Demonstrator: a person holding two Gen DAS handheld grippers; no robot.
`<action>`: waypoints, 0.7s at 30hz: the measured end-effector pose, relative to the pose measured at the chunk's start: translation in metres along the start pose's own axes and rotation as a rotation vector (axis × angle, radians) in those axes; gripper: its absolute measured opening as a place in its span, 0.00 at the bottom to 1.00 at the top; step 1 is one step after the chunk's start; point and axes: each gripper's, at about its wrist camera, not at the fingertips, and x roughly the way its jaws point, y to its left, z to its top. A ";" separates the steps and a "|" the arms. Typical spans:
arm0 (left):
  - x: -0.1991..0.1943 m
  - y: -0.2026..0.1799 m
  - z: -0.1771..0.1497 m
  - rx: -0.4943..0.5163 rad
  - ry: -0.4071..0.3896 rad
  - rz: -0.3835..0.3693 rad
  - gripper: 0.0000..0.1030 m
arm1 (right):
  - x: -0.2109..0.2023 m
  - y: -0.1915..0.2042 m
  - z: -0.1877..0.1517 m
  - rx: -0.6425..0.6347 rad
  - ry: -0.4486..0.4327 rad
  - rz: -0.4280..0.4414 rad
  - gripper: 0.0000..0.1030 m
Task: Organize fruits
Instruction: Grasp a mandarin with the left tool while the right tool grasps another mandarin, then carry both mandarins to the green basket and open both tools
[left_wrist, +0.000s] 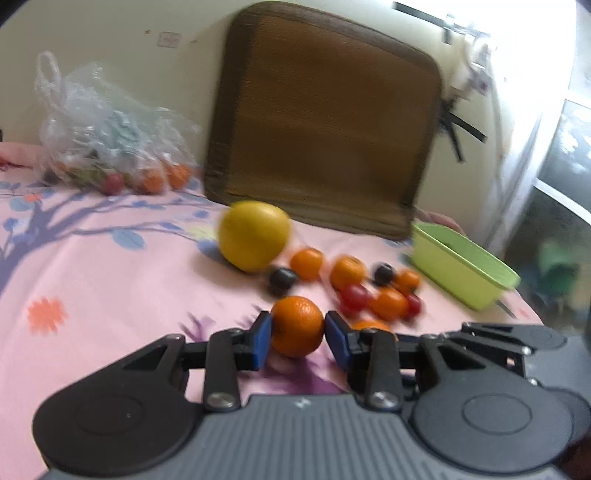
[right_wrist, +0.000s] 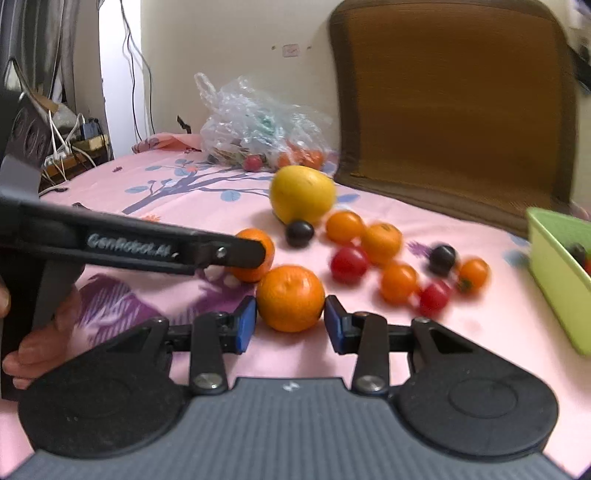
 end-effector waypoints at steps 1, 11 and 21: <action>-0.001 -0.010 -0.004 0.011 0.006 -0.016 0.31 | -0.006 -0.003 -0.004 0.002 -0.001 -0.017 0.41; 0.021 -0.119 -0.012 0.189 -0.015 -0.157 0.20 | -0.073 -0.062 -0.046 0.047 -0.053 -0.222 0.41; 0.002 -0.133 -0.034 0.318 -0.128 0.016 0.35 | -0.082 -0.102 -0.055 0.229 -0.075 -0.185 0.41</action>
